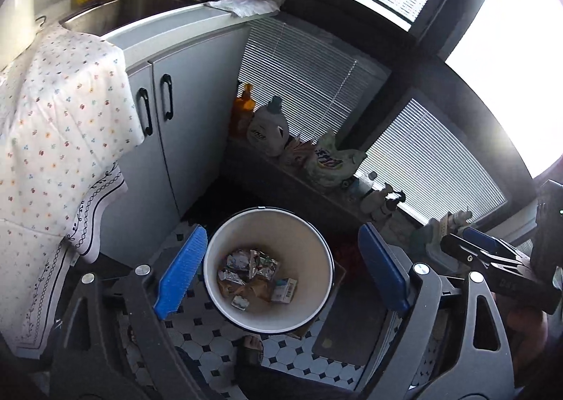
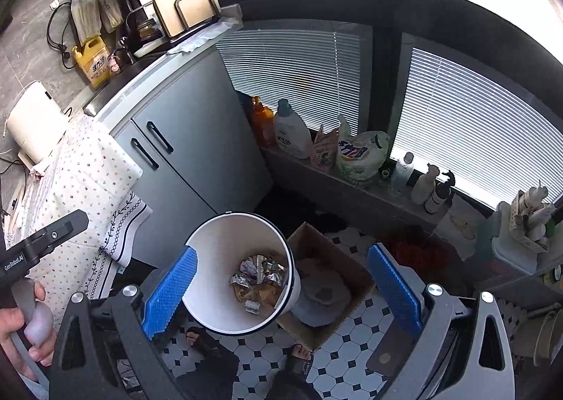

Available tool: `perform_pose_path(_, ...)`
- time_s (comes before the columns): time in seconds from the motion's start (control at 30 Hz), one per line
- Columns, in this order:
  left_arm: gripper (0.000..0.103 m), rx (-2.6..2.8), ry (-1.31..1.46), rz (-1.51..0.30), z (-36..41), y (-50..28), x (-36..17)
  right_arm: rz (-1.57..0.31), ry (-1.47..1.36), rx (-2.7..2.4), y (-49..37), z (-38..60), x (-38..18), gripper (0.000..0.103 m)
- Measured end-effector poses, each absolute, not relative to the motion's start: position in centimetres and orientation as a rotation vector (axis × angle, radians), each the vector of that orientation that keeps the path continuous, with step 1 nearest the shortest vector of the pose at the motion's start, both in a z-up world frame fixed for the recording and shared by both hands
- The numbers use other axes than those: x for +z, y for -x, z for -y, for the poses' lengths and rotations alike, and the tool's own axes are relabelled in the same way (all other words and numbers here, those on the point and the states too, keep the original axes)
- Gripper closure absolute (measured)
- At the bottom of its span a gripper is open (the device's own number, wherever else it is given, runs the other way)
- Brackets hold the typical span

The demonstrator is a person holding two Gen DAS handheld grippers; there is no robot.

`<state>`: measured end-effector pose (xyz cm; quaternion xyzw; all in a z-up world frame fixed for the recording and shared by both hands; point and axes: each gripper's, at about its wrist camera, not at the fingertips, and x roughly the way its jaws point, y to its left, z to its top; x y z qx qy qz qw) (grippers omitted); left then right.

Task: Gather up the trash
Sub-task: 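Move both tools back up over the counter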

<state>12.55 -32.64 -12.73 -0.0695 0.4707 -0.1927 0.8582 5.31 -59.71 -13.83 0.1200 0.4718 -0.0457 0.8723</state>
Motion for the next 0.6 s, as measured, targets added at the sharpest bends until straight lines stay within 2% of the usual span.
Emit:
perform_pose_path(0.43, 0.006, -0.126, 0.221, -0.891, 20.7, -10.9, -9.7, -0.953, -0.179, 0.136, -11.5, 49.8, -12.5, 0.008)
perform_pose_path(0.6, 0.006, -0.018, 0.276, -0.857, 15.0, -10.2, -9.2, -0.928, -0.131, 0.216, -13.8, 44.7, -11.3, 0.008)
